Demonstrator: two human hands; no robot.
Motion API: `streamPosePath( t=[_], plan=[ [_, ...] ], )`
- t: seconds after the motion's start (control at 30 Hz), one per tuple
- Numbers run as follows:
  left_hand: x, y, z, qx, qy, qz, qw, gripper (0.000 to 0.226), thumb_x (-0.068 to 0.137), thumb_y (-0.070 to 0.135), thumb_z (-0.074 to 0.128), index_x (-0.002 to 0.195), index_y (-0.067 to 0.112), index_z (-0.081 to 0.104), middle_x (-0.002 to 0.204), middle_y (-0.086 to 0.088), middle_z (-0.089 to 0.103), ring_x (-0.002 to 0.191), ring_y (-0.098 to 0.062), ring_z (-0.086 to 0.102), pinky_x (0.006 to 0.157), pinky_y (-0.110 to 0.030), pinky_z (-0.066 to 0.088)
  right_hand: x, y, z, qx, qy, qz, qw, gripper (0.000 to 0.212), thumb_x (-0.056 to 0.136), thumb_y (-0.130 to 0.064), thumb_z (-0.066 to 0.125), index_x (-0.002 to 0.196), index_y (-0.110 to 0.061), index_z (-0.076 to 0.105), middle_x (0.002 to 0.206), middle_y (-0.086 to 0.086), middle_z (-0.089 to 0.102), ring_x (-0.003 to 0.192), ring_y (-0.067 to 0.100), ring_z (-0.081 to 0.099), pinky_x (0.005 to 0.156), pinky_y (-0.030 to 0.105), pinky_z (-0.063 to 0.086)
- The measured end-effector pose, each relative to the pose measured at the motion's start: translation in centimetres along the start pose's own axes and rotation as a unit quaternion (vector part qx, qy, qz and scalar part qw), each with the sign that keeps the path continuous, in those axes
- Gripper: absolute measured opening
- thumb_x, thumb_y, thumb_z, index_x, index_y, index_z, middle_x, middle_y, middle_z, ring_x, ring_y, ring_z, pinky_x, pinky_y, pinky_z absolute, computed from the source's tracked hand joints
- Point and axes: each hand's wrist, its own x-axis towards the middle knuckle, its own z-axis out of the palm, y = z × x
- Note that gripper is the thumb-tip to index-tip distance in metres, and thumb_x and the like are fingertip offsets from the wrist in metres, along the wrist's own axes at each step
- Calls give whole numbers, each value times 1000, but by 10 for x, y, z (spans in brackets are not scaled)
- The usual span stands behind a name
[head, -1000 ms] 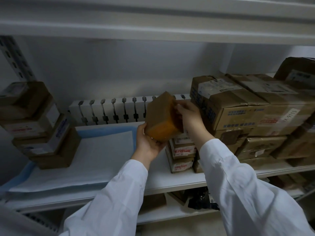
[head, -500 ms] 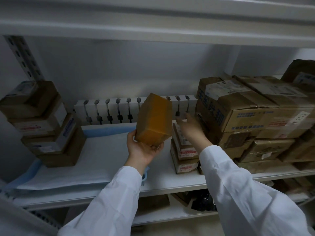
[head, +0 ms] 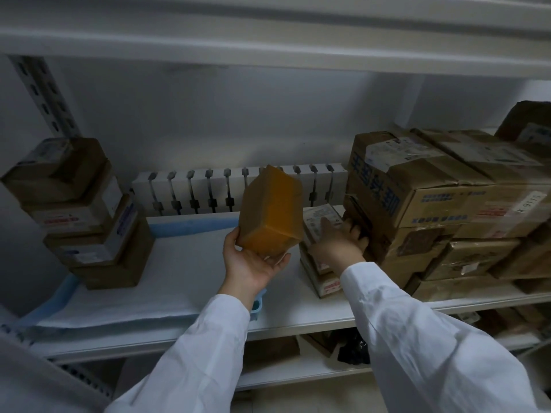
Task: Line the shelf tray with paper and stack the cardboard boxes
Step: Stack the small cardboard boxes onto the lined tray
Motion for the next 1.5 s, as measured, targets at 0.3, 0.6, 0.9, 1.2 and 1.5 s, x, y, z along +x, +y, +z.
streamPosePath(
  t=[0.3, 0.6, 0.9, 1.2, 1.5],
  plan=[
    [-12, 10, -6, -15, 4, 71, 997, 32, 86, 37, 57, 112, 19, 57, 125, -15, 56, 114, -39, 53, 101, -53, 41, 0, -4, -5, 151, 102, -10, 983, 74, 82, -49, 58, 144, -30, 22, 150, 14, 25, 137, 39, 23, 112, 49, 20],
    [-25, 33, -21, -86, -16, 99, 991, 42, 84, 40, 55, 122, 21, 53, 122, -15, 60, 112, -40, 56, 96, -50, 46, -7, -27, -13, 769, -49, 20, 637, 39, 96, -37, 44, 127, -15, 54, 112, 8, 64, 97, 24, 61, 77, 33, 50],
    [-32, 60, -43, -51, 30, 133, 989, 36, 87, 34, 57, 120, 20, 53, 121, -17, 56, 109, -35, 56, 95, -44, 47, -13, -69, -7, 863, -164, 42, 476, 52, 94, -56, 28, 109, -20, 61, 103, 13, 66, 94, 28, 60, 90, 36, 46],
    [-31, 98, -76, 21, 148, 131, 980, 40, 84, 24, 66, 120, 14, 50, 102, -12, 58, 92, -31, 58, 84, -44, 47, -16, -120, 5, 774, -284, 24, 566, 62, 86, -60, 41, 129, -15, 49, 133, 18, 51, 121, 41, 46, 105, 57, 27],
    [-23, 139, -112, 27, 180, 125, 975, 49, 87, 35, 60, 130, 13, 52, 126, -13, 59, 114, -34, 56, 101, -50, 43, -25, -176, 40, 705, -340, 31, 622, 65, 88, -62, 39, 138, -21, 40, 138, 18, 47, 128, 43, 41, 107, 61, 24]
  ],
)
